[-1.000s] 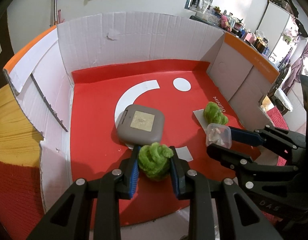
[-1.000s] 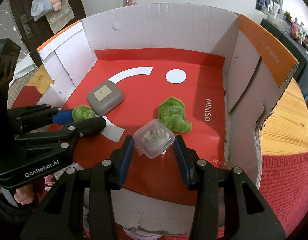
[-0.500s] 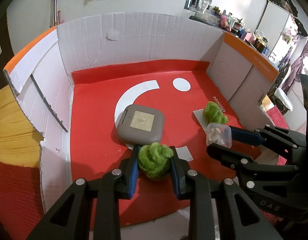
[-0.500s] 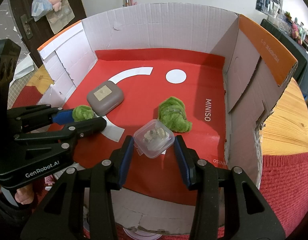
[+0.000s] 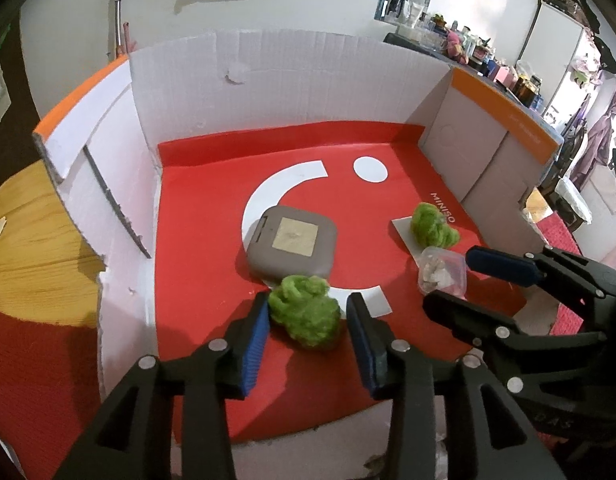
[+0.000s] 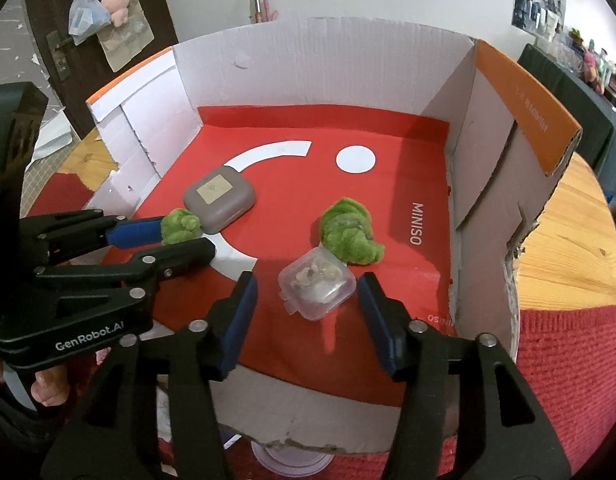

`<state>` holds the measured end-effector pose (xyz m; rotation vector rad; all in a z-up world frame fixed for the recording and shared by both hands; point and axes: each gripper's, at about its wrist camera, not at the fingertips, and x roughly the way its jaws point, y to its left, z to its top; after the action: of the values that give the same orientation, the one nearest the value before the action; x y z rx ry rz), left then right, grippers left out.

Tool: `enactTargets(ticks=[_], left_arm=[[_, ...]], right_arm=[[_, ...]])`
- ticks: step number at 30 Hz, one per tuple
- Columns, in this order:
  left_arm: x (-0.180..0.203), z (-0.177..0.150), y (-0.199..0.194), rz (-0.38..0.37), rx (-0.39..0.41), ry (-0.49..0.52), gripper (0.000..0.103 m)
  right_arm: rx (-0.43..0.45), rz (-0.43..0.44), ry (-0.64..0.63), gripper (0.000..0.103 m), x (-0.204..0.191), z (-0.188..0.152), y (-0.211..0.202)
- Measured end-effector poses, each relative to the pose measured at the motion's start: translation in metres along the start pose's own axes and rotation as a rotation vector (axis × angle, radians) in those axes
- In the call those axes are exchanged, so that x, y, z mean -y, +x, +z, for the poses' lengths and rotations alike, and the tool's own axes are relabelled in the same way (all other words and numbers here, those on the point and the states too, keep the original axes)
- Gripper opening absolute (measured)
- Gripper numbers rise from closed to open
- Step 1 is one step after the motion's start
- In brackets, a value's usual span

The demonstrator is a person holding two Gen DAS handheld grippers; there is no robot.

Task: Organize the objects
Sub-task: 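Open right tool to set down the clear box while left tool releases the pom-pom, then withdraw both tools from the box toward the objects on the table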

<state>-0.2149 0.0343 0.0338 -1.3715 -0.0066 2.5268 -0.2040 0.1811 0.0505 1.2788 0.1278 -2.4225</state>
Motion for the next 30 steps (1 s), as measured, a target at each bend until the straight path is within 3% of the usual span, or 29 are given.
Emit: enactTargets(ticks=[5, 17, 30], left_arm=[[0.004, -0.001, -0.009, 0.007, 0.021, 0.009, 0.046], [0.003, -0.008, -0.031, 0.037, 0.075, 0.0, 0.059], [0.0, -0.019, -0.057, 0.081, 0.145, -0.016, 0.082]], right_arm=[[0.018, 0.004, 0.006, 0.056, 0.0, -0.001, -0.007], [0.062, -0.003, 0.0, 0.073, -0.008, -0.007, -0.027], [0.114, 0.008, 0.032, 0.089, -0.011, -0.019, -0.053]])
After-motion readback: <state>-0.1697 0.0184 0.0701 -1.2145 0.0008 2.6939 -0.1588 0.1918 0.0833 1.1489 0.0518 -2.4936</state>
